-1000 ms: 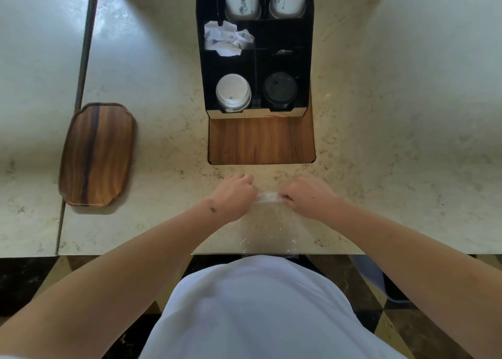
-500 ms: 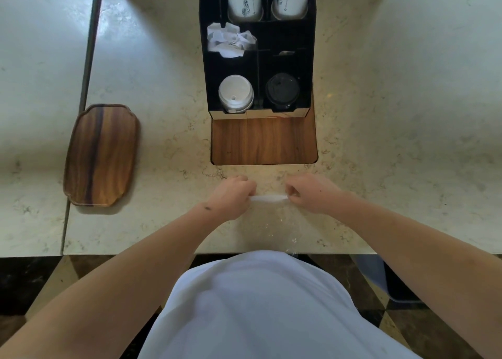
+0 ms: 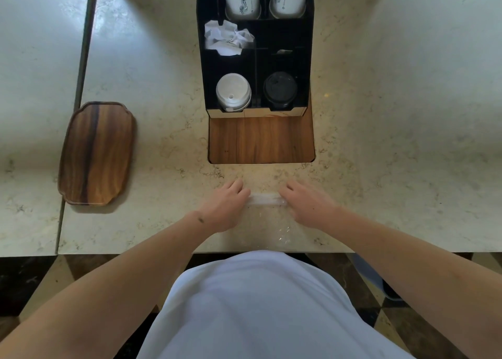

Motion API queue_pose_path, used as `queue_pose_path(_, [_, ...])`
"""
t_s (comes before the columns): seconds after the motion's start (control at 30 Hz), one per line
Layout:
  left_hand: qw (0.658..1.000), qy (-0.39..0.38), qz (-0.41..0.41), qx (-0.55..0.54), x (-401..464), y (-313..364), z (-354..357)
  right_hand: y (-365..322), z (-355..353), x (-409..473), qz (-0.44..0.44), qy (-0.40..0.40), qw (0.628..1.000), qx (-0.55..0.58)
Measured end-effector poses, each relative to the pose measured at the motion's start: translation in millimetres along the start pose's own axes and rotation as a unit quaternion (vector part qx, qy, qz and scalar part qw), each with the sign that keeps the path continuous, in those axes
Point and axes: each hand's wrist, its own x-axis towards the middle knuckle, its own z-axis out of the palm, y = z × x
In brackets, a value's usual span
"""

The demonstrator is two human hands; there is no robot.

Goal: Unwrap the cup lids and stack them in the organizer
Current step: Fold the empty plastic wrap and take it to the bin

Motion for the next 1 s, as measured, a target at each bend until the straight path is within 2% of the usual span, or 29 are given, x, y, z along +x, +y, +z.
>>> queue_pose_path(0.2, [0.997, 0.038, -0.052, -0.044, 3, 1, -4, -2, -6, 7, 0.027, 0.018, 0.999, 0.036])
queue_pose_path(0.47, [0.993, 0.018, -0.093, -0.075, 12, 1, -8, 2, -11, 18, 0.023, -0.023, 0.994, 0.107])
queue_pose_path(0.57, [0.997, 0.014, -0.05, -0.052, 10, 2, -8, -2, -12, 17, 0.002, -0.027, 0.997, 0.073])
queue_pose_path(0.73, [0.998, 0.034, 0.055, 0.022, -3, 10, -2, -11, -5, 7, -0.011, 0.033, 0.999, 0.006])
queue_pose_path(1.0, [0.995, 0.016, 0.068, 0.07, -19, 7, 6, -14, 14, -6, -0.035, 0.013, 0.999, -0.031])
